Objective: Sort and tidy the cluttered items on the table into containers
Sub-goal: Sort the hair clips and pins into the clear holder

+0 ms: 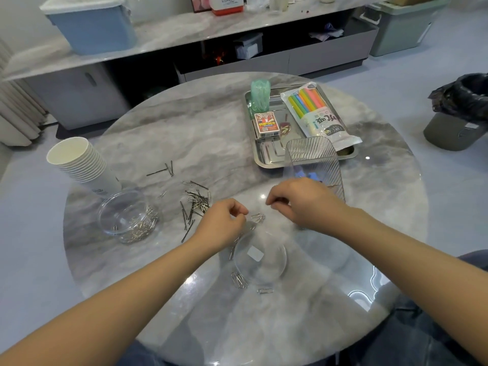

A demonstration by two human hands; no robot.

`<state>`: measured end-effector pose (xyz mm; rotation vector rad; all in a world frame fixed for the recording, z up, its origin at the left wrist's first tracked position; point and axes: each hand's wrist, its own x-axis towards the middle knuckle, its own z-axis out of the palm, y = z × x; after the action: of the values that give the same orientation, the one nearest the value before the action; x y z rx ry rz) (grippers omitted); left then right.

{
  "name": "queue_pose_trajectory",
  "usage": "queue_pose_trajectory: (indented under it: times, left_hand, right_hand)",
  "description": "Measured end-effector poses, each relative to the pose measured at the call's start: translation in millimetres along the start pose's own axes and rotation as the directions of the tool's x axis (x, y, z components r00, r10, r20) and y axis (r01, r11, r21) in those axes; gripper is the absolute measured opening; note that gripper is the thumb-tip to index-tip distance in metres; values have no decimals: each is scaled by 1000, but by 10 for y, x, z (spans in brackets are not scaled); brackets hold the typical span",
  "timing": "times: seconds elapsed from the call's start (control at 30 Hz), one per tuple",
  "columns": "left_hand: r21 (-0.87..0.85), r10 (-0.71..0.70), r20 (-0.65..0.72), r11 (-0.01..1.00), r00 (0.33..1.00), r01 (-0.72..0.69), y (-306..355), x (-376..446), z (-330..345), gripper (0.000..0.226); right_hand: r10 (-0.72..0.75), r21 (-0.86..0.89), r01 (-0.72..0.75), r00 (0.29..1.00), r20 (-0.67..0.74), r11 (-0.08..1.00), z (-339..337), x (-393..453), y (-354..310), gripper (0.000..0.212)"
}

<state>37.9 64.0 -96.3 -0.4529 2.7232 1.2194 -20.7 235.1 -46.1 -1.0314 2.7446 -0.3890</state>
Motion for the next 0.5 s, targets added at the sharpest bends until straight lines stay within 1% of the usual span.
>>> queue_pose_trajectory:
  times: [0.13,0.23,0.3,0.37,0.5]
  left_hand:
    - [231,-2,-22,973,1000,8,-207,60,-128,20]
    - [344,9,-67,939,998,14,-375,90,-272,21]
    - [426,-22,-53,904,998,42,-494,107,-380,17]
    - [458,-61,-27,887,998,67,-620,118,-449,11]
    - [435,-75,-30,897,997,81,-752,93,-470,7]
  right_hand:
    - [-75,-22,77,993,89,997,195,84,-113,24]
    - [-98,13,97,985,145,995,349,153,-168,25]
    - [-109,17,107,980,164,994,443,168,-194,27]
    - [-123,3,124,979,163,992,510,161,-210,30]
    - [-158,-2,160,978,137,987,558,175,-240,32]
